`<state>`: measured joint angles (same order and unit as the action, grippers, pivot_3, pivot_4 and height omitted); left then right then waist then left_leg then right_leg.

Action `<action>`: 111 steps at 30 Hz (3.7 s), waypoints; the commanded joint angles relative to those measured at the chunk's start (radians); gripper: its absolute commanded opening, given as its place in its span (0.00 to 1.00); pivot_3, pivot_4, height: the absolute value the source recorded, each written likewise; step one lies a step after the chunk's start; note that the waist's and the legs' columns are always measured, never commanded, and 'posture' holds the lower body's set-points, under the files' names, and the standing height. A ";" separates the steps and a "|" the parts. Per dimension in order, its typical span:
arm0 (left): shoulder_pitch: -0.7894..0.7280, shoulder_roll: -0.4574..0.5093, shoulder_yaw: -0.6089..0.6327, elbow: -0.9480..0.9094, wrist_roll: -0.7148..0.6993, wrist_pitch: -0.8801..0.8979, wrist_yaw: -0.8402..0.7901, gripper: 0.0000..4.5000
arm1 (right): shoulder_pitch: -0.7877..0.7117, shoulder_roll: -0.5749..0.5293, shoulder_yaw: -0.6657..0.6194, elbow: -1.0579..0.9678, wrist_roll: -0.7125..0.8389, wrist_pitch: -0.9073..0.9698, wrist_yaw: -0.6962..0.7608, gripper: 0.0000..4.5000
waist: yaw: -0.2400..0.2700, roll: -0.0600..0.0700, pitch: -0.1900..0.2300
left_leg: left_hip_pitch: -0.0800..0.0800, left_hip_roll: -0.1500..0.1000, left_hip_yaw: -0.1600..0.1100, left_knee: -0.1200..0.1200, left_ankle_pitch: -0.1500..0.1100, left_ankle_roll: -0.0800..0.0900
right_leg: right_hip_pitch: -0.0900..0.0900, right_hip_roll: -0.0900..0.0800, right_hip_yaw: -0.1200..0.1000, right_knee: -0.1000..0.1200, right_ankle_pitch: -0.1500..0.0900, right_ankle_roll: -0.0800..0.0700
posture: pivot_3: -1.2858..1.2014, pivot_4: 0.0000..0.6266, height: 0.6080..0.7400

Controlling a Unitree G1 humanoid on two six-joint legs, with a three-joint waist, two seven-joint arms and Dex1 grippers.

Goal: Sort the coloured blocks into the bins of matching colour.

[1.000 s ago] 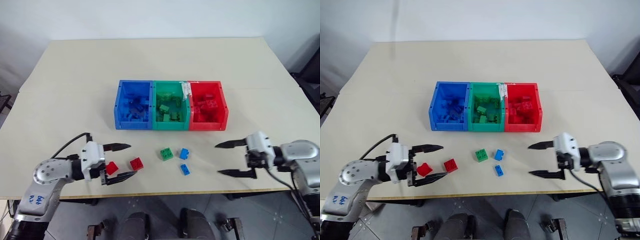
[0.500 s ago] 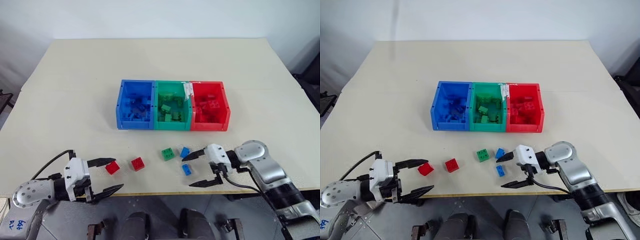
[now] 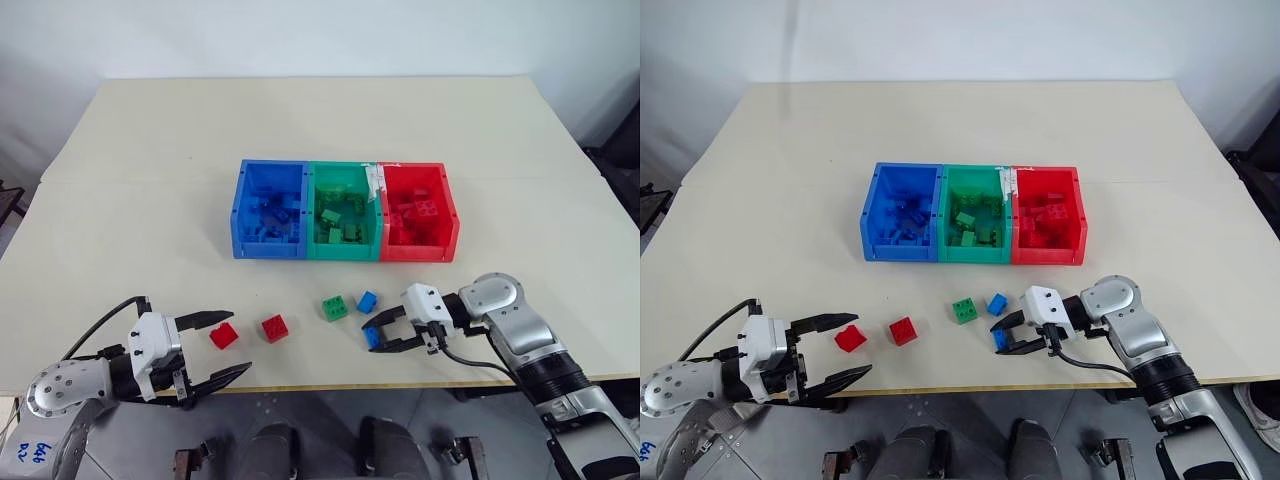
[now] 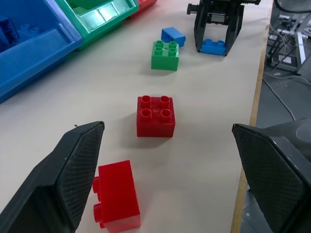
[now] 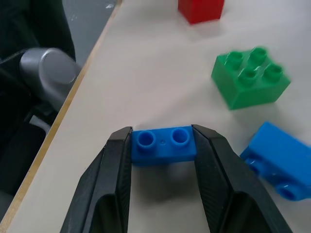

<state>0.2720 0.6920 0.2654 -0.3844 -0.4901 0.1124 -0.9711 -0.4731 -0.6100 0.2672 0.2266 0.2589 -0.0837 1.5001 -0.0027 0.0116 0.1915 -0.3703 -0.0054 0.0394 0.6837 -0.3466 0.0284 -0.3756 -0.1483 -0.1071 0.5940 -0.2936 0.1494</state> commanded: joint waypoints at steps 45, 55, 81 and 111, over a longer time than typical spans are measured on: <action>-0.301 -0.009 -0.118 0.085 0.037 0.008 0.019 1.00 | 0.206 -0.157 -0.456 0.033 0.149 -0.045 -0.115 0.99 | 0.001 -0.002 -0.001 | -0.001 0.002 0.016 0.000 -0.001 0.000 | -0.014 0.000 0.000 0.012 0.000 -0.006 | 0.52 0.24 1.00; -0.309 0.027 -0.050 0.174 0.006 -0.009 -0.069 1.00 | 0.109 -0.104 -0.260 -0.053 0.111 0.074 -0.090 0.99 | -0.004 -0.002 -0.001 | 0.001 0.005 0.021 0.000 -0.001 -0.001 | -0.015 0.000 0.002 0.014 0.000 -0.006 | 0.52 0.24 1.00; -0.062 -0.012 0.073 -0.036 -0.017 0.017 0.050 1.00 | -0.096 0.078 -0.063 0.092 -0.014 0.114 -0.097 0.36 | -0.001 -0.002 -0.001 | -0.002 0.003 0.015 0.000 -0.002 0.000 | -0.015 -0.001 0.000 0.013 0.000 -0.006 | 0.52 0.24 1.00; 0.157 -0.206 0.196 -0.140 -0.022 -0.019 0.245 1.00 | -0.678 0.521 -0.113 0.430 -0.044 0.345 -0.573 0.91 | -0.033 -0.003 -0.001 | -0.003 0.003 0.015 -0.001 -0.003 -0.001 | -0.019 -0.001 0.001 0.017 -0.001 -0.008 | 0.52 0.24 1.00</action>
<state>0.4274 0.4851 0.4574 -0.5043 -0.5082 0.1164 -0.7257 -1.1440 -0.0866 0.1851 0.6951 0.2062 0.2809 0.9193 -0.0361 0.0089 0.1903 -0.3732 -0.0020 0.0540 0.6828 -0.3497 0.0272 -0.3942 -0.1491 -0.1064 0.6114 -0.2942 0.1413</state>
